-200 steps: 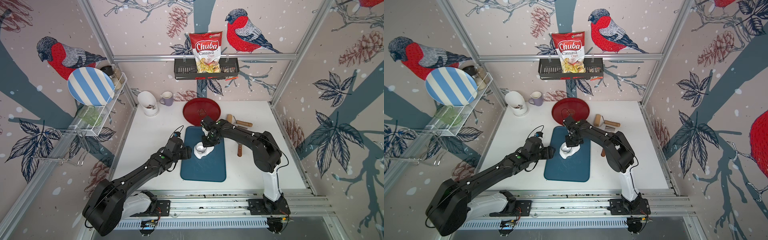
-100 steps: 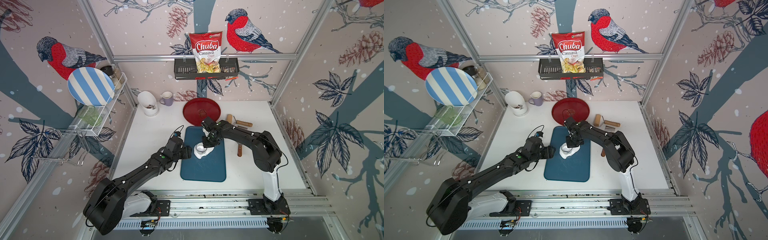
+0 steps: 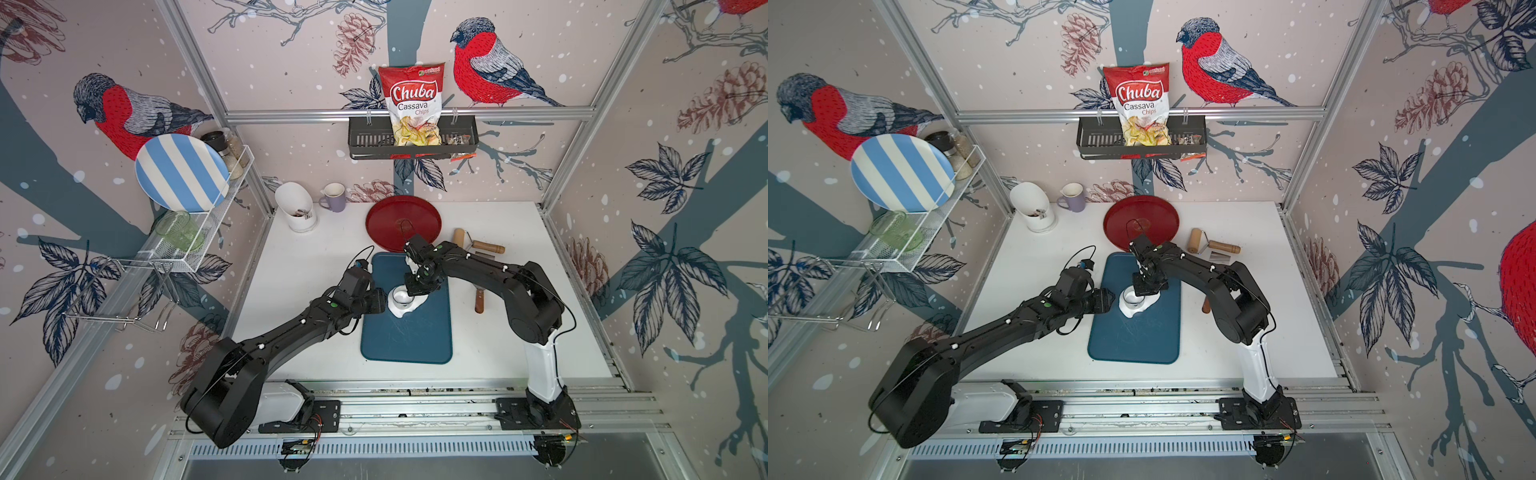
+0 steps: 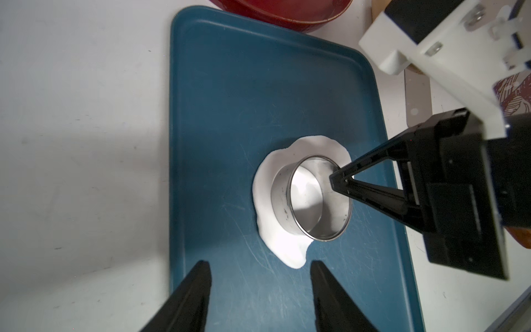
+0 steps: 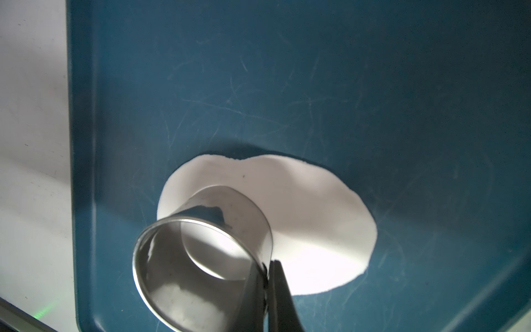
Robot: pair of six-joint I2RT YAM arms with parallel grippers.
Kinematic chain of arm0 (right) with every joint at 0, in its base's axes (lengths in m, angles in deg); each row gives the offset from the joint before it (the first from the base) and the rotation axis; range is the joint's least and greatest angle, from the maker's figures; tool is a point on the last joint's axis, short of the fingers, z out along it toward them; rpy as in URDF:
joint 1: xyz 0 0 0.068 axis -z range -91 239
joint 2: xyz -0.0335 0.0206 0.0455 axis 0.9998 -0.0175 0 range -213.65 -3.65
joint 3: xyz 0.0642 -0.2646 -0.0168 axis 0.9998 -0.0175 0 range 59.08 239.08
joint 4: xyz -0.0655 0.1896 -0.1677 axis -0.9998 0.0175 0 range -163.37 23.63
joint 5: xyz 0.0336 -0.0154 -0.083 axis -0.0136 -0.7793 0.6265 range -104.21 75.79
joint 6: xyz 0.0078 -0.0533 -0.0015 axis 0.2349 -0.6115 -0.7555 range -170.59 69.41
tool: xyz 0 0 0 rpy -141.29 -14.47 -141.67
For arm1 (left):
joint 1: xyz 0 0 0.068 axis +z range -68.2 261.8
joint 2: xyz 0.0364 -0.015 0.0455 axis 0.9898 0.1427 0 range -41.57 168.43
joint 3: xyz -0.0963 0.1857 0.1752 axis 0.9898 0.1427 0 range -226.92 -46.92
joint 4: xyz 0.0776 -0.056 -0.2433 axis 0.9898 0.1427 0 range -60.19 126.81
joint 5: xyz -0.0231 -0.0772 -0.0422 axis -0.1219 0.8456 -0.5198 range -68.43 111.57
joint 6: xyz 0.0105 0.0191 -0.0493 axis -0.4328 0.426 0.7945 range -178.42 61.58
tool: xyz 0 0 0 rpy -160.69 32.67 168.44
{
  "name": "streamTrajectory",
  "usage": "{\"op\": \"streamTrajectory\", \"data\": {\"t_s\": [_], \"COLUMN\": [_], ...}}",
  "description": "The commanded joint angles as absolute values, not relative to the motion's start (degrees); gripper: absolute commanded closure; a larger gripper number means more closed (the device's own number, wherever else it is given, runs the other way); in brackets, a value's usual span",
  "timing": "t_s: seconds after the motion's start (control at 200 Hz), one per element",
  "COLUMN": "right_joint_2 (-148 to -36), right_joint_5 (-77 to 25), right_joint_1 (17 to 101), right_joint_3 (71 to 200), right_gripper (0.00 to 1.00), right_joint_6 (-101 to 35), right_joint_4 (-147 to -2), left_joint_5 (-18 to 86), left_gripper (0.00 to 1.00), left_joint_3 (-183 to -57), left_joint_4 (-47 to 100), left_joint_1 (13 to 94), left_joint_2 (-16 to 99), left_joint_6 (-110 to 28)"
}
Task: Roll out the dumpling wrappers from the dough
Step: Press the dumpling wrapper on the work surface.
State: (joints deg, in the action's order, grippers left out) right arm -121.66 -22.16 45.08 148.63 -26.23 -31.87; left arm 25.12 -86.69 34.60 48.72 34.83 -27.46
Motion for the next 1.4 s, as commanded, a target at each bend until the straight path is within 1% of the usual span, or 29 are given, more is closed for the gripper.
{"op": "streamTrajectory", "data": {"t_s": [0.0,0.115,0.355,0.87,0.97,1.111,1.151,1.211,1.256,1.326,1.396], "right_joint_2": [-121.85,-122.04,-122.02,-122.25,-122.31,-122.37,-122.37,-122.38,-122.37,-122.39,-122.56], "right_joint_5": [-22.02,-22.12,-22.12,-22.38,-22.48,-22.57,-22.59,-22.65,-22.72,-22.74,-22.82], "right_joint_1": [45.06,45.05,45.14,45.27,45.23,45.31,45.24,45.3,45.32,45.32,45.32], "right_joint_3": [148.54,148.77,148.97,148.89,148.81,148.72,148.72,148.64,148.57,148.55,148.46], "right_gripper": [1.0,1.0,1.0,1.0,1.0,1.0,1.0,1.0,1.0,1.0,1.0], "right_joint_6": [-26.42,-26.53,-26.55,-26.68,-26.68,-26.68,-26.76,-26.72,-26.77,-26.74,-26.8], "right_joint_4": [-31.58,-31.44,-31.46,-31.7,-31.71,-31.81,-31.82,-31.85,-31.88,-31.88,-31.88], "left_joint_5": [27.52,28.68,29.91,30.27,30.49,30.88,31.06,31.24,31.47,31.93,32.42], "left_gripper": [0.47,0.54,0.63,0.74,0.79,0.87,0.91,0.92,0.96,1.0,1.0], "left_joint_3": [-88.83,-90.64,-92.18,-92.69,-92.89,-92.85,-92.97,-92.97,-92.88,-92.63,-92.36], "left_joint_4": [32.36,30.84,28.85,25.85,25.67,25.63,25.81,26.17,26.32,26.54,26.81], "left_joint_1": [48.57,48.31,47.96,47.96,47.96,47.96,47.99,47.94,47.96,47.96,47.96], "left_joint_2": [37.8,41.35,45.65,49.86,50.62,51.64,52.0,52.51,52.79,53.36,53.99], "left_joint_6": [-28.88,-29.03,-29.06,-28.62,-28.54,-28.43,-28.28,-28.1,-27.97,-27.67,-27.58]}}
